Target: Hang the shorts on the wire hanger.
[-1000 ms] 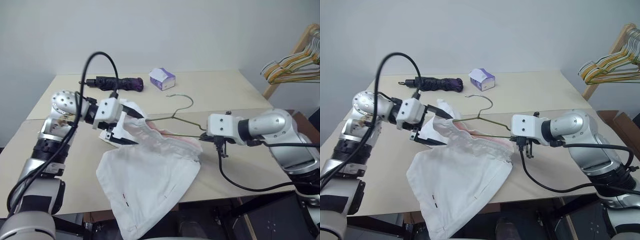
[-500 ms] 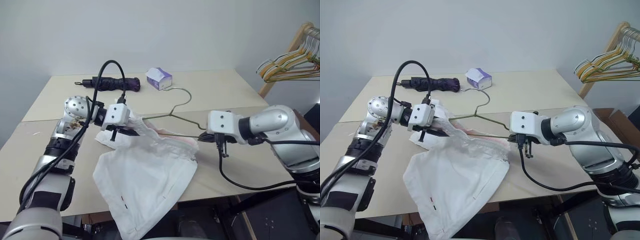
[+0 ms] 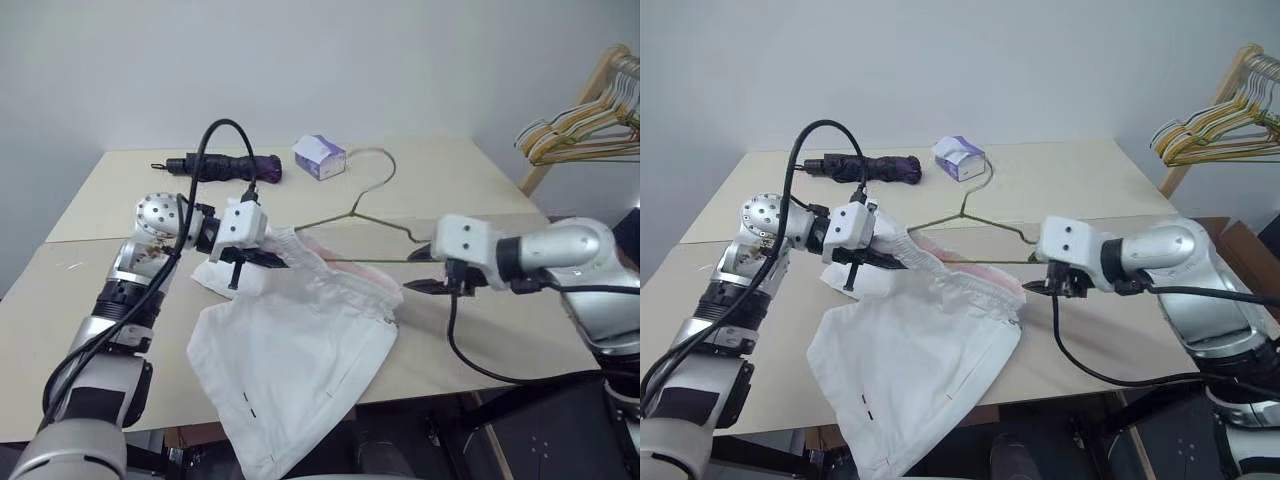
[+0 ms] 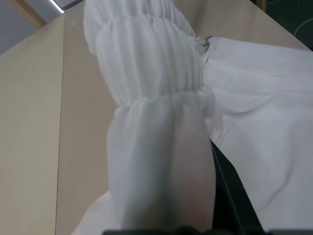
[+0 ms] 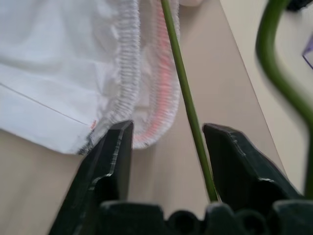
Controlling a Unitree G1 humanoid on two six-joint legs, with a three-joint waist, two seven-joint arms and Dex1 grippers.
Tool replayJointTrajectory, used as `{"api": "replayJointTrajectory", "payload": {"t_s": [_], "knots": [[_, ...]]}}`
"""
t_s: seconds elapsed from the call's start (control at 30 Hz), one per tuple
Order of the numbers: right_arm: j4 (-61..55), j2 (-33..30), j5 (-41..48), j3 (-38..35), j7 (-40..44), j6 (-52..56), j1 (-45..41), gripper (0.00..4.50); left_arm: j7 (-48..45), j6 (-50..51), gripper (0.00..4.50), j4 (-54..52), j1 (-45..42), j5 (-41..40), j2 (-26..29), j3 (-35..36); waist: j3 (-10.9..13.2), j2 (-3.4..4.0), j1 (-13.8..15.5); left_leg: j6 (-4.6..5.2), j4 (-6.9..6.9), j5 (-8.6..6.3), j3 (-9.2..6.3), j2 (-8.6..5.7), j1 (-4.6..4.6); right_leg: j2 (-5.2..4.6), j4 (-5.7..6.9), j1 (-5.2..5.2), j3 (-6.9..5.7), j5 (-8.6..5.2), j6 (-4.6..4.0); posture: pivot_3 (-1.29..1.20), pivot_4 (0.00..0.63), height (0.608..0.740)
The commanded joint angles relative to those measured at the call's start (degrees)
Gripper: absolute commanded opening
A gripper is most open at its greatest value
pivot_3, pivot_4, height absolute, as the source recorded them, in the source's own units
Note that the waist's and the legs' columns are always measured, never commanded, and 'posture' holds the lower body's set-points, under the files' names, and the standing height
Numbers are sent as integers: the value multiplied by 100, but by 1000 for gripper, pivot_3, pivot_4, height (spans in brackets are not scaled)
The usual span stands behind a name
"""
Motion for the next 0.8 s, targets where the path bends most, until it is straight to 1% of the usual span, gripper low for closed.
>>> {"api": "replayJointTrajectory", "payload": {"t_s": [0.03,0.07,0.1,0.2,0.27,0.4,0.5,0.6,0.8], "knots": [[309,-242,57,-707,-307,99,308,3935,212,252,17,-275,85,-256,188,402,0,0,2,0,0,0,0,0,0,0,0,0,0,1,-1,-86,0,740],[376,-266,92,-832,-356,107,454,4359,222,294,17,-330,127,-271,209,422,0,0,2,0,0,0,0,0,1,0,0,1,0,4,-5,-85,0,740],[430,-245,156,-974,-404,96,602,4438,237,327,17,-363,157,-281,221,440,0,0,2,0,0,0,0,1,1,0,-1,1,0,4,-6,-85,0,740],[455,21,520,-1340,-565,300,879,4438,281,400,17,-425,189,-315,232,472,0,0,-3,0,0,0,0,0,2,0,-1,3,0,4,-5,-83,0,740],[424,160,646,-1364,-650,363,1110,4438,310,427,17,-441,180,-325,228,477,0,0,-8,0,2,0,0,0,4,1,0,5,2,5,-2,-79,0,740],[449,771,897,-1160,-1034,533,1418,4438,318,460,17,-457,156,-353,237,470,-1,-1,-8,0,2,0,-1,-1,7,2,-1,10,2,5,-1,-76,0,740],[460,1307,1030,-970,-1325,723,1488,4438,302,467,17,-452,137,-368,245,476,-1,0,-13,0,2,0,-1,0,7,3,0,10,4,6,-1,-72,0,740],[385,1717,1275,-862,-1470,952,1497,4438,288,486,17,-460,122,-379,256,481,-1,0,-3,0,2,0,-3,-1,6,3,-1,10,4,6,0,-72,0,740],[382,2256,1507,-532,-1872,1420,1290,4438,231,511,17,-483,120,-395,297,483,-1,0,10,0,2,0,-4,-2,5,2,-1,11,3,10,-3,-53,0,740]]}}
